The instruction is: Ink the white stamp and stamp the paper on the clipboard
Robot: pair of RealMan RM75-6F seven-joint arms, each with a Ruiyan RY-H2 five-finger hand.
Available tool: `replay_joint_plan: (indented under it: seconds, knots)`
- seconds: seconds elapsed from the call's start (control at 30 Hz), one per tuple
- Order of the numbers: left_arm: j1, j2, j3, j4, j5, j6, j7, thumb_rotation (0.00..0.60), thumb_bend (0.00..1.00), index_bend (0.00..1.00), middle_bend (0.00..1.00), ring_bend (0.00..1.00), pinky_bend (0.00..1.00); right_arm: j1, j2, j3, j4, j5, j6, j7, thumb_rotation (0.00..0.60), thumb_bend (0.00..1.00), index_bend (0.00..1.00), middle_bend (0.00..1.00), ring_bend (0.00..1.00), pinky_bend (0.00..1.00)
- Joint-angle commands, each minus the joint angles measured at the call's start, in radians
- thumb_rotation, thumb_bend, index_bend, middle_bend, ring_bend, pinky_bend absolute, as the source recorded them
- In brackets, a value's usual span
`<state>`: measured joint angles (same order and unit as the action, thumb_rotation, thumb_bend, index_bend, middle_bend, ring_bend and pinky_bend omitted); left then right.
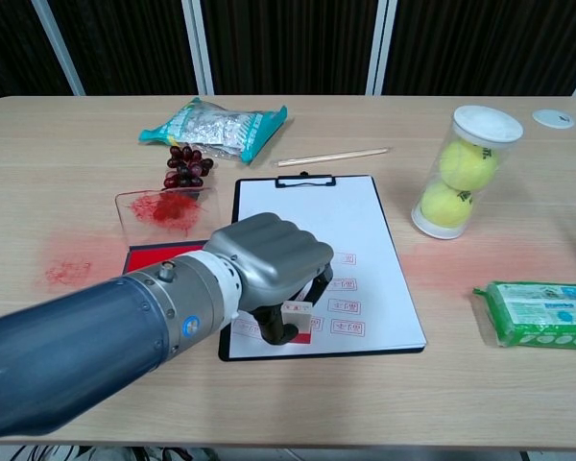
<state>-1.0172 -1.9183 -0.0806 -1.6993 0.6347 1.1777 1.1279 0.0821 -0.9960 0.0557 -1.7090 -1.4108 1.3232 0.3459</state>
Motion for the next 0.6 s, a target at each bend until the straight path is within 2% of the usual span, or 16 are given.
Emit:
replay_joint_plan:
  seconds: [0.03,0.6]
  knots:
    - [0.0,-0.001,0.0,0.001,0.001,0.0,-0.001,0.6,0.53,0.77,0.82,0.95,1.0,0.0,0.0,0.0,0.0,0.0,0.0,0.0,0.6,0.18,0.07,0.0,0.0,0.13]
    - [-0.004,-0.006,0.007,0.009,-0.008,0.003,0.01,0.6,0.53,0.78,0.83,0.95,1.0,0.0,0.0,0.0,-0.001,0.0,0.0,0.002,0.6,0.18,0.07,0.0,0.0,0.13]
